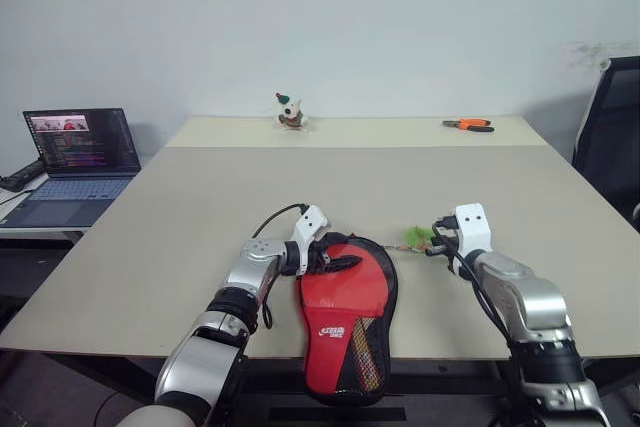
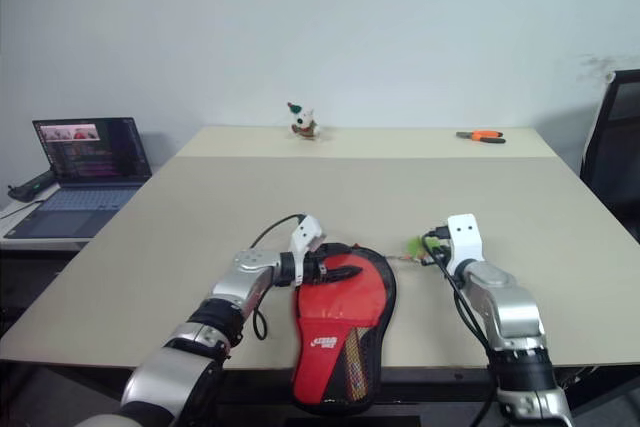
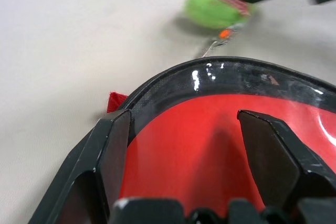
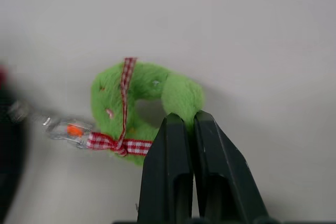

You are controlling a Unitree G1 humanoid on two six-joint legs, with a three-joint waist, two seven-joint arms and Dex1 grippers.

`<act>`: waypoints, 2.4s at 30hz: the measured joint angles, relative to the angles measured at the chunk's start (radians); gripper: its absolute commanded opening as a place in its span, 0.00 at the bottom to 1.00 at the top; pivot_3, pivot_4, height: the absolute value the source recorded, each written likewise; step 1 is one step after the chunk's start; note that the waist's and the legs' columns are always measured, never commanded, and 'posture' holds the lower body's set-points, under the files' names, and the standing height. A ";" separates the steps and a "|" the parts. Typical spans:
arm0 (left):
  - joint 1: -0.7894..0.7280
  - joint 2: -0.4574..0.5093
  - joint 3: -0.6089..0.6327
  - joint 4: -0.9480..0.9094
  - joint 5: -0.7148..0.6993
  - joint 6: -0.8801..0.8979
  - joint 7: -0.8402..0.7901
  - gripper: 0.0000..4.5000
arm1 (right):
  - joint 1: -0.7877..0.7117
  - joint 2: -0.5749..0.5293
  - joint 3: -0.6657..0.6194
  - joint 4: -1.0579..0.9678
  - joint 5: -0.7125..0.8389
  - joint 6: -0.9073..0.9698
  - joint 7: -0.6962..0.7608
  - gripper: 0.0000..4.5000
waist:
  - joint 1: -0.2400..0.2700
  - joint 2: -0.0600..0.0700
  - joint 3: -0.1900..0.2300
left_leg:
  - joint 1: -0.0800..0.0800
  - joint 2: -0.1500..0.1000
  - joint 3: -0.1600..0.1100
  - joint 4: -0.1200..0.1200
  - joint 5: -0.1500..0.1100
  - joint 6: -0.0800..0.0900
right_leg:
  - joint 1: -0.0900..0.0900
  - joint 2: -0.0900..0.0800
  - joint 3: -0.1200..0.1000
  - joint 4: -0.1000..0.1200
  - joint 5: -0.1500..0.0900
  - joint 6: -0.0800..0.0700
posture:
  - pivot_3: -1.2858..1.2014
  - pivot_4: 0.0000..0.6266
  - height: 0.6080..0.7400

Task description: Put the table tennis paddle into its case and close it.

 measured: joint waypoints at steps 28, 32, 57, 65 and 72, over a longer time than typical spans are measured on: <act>-0.023 -0.019 0.010 0.065 0.020 -0.039 0.005 0.79 | 0.115 -0.152 -0.130 -0.325 0.278 0.383 0.175 0.62 | 0.001 -0.001 0.000 | 0.014 0.000 -0.004 -0.004 0.000 0.001 | 0.021 0.000 -0.006 -0.017 -0.002 0.007 | 0.52 0.24 1.00; -0.002 -0.004 0.022 0.031 0.012 -0.024 0.003 0.79 | 0.078 -0.215 -0.185 -0.279 0.355 0.360 0.274 0.62 | -0.003 -0.001 0.001 | 0.014 0.001 -0.004 -0.005 0.000 0.001 | 0.021 0.000 -0.006 -0.017 -0.002 0.007 | 0.52 0.24 1.00; 0.480 0.425 0.253 -0.902 -0.307 0.604 -0.014 0.79 | -0.466 0.001 0.249 0.780 0.103 -0.356 0.545 0.62 | -0.014 -0.003 0.004 | 0.008 0.001 -0.002 -0.008 -0.001 0.002 | 0.012 0.000 0.001 -0.017 0.000 0.001 | 0.52 0.24 1.00; 0.495 0.426 0.255 -0.953 -0.329 0.618 0.028 0.79 | -0.564 0.054 0.262 1.100 -0.006 -0.526 0.580 0.62 | -0.011 -0.003 0.004 | 0.008 0.002 -0.001 -0.008 -0.001 0.002 | 0.012 0.000 0.001 -0.017 0.000 0.001 | 0.52 0.24 1.00; 0.495 0.429 0.255 -0.960 -0.331 0.617 0.039 0.79 | -0.605 0.078 0.262 1.196 -0.066 -0.604 0.628 0.34 | -0.013 -0.003 0.004 | 0.009 0.002 -0.001 -0.008 -0.001 0.002 | 0.012 0.000 0.001 -0.017 0.000 0.001 | 0.52 0.24 1.00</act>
